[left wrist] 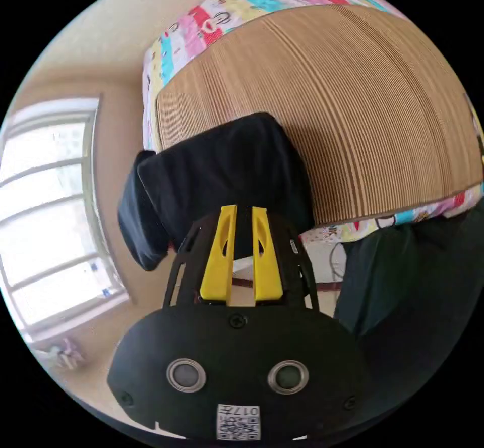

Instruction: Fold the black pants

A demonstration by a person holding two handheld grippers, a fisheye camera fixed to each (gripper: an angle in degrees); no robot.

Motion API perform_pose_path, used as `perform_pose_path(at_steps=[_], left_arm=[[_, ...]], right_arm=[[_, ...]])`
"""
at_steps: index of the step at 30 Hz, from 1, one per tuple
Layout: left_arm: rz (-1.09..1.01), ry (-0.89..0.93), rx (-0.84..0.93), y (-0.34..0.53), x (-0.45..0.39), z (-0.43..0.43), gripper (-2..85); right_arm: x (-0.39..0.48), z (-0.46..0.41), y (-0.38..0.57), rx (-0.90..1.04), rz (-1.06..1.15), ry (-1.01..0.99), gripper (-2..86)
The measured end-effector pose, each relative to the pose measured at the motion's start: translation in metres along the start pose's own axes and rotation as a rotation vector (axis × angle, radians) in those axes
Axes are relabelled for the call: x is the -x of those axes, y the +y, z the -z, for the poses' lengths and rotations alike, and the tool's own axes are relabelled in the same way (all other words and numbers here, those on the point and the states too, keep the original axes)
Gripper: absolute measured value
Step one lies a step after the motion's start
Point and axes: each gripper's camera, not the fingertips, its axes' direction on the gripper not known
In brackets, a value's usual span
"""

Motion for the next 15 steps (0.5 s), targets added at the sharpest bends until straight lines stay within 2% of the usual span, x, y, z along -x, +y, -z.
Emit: perform_pose_path(at_steps=[1,2,3,6,8,10,12,15], left_arm=[[0.068,0.074,0.004,0.002,0.020,-0.004,8.9],[0.210,0.235,-0.017,0.010,0.064,-0.013,10.3],[0.344,0.382,-0.066,0.021,0.109,-0.022,11.0],[0.599,0.560,-0.223,0.049,0.204,-0.038,12.5],[0.661,0.535,-0.264,0.057,0.241,-0.048,13.1],[0.646,0.511,-0.205,0.049,0.264,-0.067,13.8],[0.589,0.565,-0.087,0.034,0.277,-0.102,13.6],[0.645,0.696,-0.094,0.037,0.298,-0.104,7.9]], right_arm=[[0.054,0.020,-0.006,-0.076,0.122,0.092,0.5],[0.097,0.041,-0.004,-0.177,0.187,0.130,0.5],[0.115,0.051,-0.001,-0.230,0.203,0.126,0.6],[0.175,0.091,0.022,-0.454,0.226,0.005,0.6],[0.201,0.104,0.043,-0.568,0.197,-0.014,0.5],[0.217,0.105,0.054,-0.597,0.202,-0.031,0.5],[0.230,0.101,0.061,-0.600,0.202,-0.041,0.4],[0.249,0.088,0.070,-0.591,0.165,0.003,0.4]])
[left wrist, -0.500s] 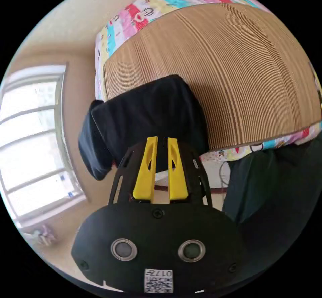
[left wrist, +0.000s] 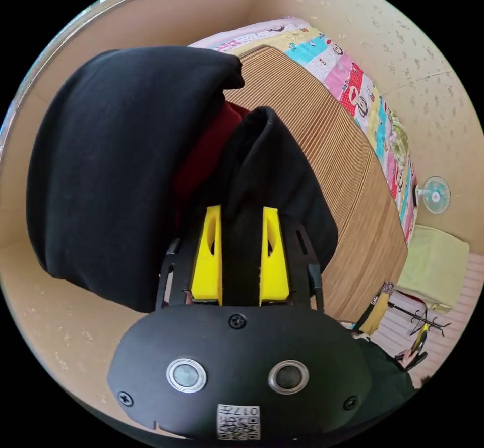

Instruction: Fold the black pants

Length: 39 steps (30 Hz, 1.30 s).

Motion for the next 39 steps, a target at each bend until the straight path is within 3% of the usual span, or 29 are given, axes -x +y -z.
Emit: perform_pose_path(at_steps=[1,3,6,10,15,18,20,22,24,26,33,39], left_arm=[[-0.010,0.023,-0.015,0.000,-0.002,0.009,6.5],[-0.213,0.349,-0.051,0.004,-0.029,0.043,4.1],[-0.358,0.667,0.005,0.004,-0.080,0.054,3.3],[-0.590,0.876,0.065,0.009,-0.176,0.068,0.5],[-1.014,0.946,0.206,0.072,-0.315,0.077,0.1],[-1.246,0.789,0.384,0.145,-0.367,0.046,1.2],[-1.347,0.666,0.496,0.187,-0.377,0.016,1.4],[-1.412,0.675,0.647,0.215,-0.372,-0.007,-0.1],[-1.317,0.792,0.794,0.214,-0.352,-0.023,-0.4],[-1.197,0.805,0.821,0.191,-0.333,-0.029,0.1],[-0.728,0.835,0.617,0.091,-0.204,-0.012,0.6],[-0.490,0.767,0.576,0.080,-0.117,0.003,0.0]], right_arm=[[0.008,-0.002,0.002,0.001,0.001,-0.027,0.3],[0.022,-0.004,0.005,-0.019,0.031,-0.087,0.3],[0.046,-0.010,-0.001,-0.070,0.075,-0.103,0.3],[0.070,-0.024,-0.029,-0.132,0.116,-0.169,0.2],[0.092,-0.062,-0.062,-0.112,0.146,-0.172,0.3],[0.102,-0.112,-0.085,0.035,0.149,-0.145,0.6],[0.112,-0.174,-0.100,0.236,0.187,-0.089,1.0],[0.124,-0.226,-0.103,0.370,0.259,-0.054,1.5],[0.135,-0.282,-0.103,0.492,0.313,-0.058,2.4],[0.145,-0.365,-0.098,0.658,0.309,-0.107,5.9],[0.220,-0.600,-0.055,1.027,0.350,-0.195,16.6],[0.315,-0.758,0.018,1.162,0.636,0.133,19.7]])
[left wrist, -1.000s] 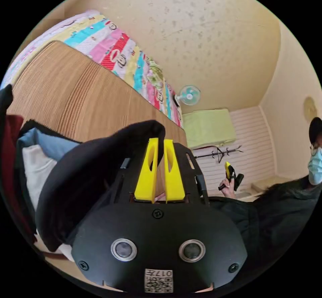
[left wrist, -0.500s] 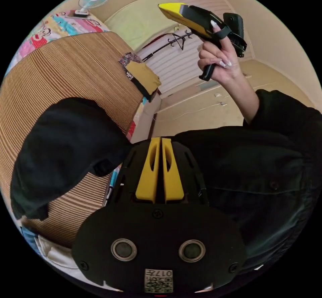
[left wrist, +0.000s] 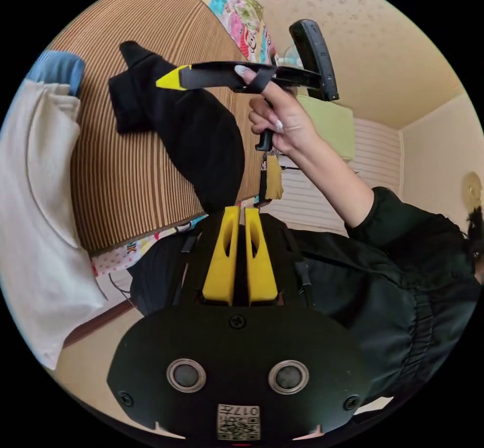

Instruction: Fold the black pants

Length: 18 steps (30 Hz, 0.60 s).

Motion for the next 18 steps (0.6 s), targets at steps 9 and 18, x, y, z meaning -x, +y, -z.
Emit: perform_pose_path(at_steps=[9,18], left_arm=[[0.050,0.035,-0.133,-0.007,0.001,0.048,2.8],[0.080,-0.059,-0.171,-0.071,0.010,0.071,7.2]], right_arm=[[-0.044,-0.019,-0.048,0.077,-0.173,-0.004,2.2],[-0.106,0.076,0.064,-0.292,-0.302,-0.014,0.6]])
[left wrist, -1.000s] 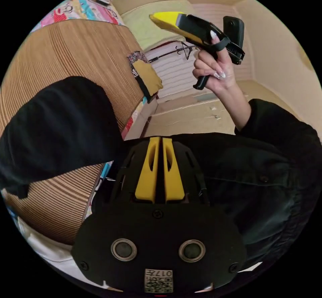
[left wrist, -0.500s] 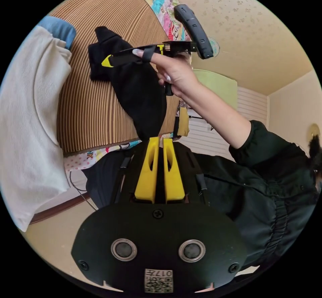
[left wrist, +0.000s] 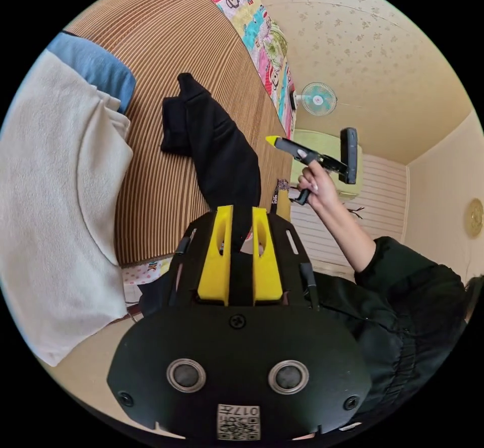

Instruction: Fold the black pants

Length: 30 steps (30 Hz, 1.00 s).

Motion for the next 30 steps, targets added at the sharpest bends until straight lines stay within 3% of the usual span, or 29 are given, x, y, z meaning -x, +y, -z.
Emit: perform_pose_path(at_steps=[7,12,16,19,21,24,29,30], left_arm=[[0.098,-0.081,0.016,-0.075,0.043,-0.035,10.2],[0.077,-0.088,0.176,-0.124,0.044,-0.083,7.3],[0.020,-0.155,0.132,-0.120,0.020,-0.090,2.2],[-0.045,-0.048,0.013,-0.103,0.006,-0.078,-0.2],[-0.093,0.055,-0.083,-0.081,-0.010,-0.064,-0.6],[-0.074,0.014,-0.127,-0.054,-0.017,-0.053,-0.7],[0.001,0.170,-0.146,-0.023,0.014,-0.044,0.8],[0.028,0.200,-0.141,-0.017,0.022,-0.043,6.3]], right_arm=[[-0.019,0.021,0.021,0.001,-0.010,-0.155,4.2],[0.006,0.007,-0.007,0.083,0.000,-0.141,12.0],[0.042,-0.022,-0.055,0.168,0.088,-0.116,15.8],[0.073,-0.059,-0.089,0.297,0.163,-0.113,18.0],[0.096,-0.087,-0.100,0.403,0.232,-0.020,17.8],[0.124,-0.116,-0.106,0.551,0.305,0.270,12.4],[0.124,-0.060,-0.078,0.376,0.403,0.343,4.7],[0.120,-0.047,-0.073,0.346,0.396,0.310,4.6]])
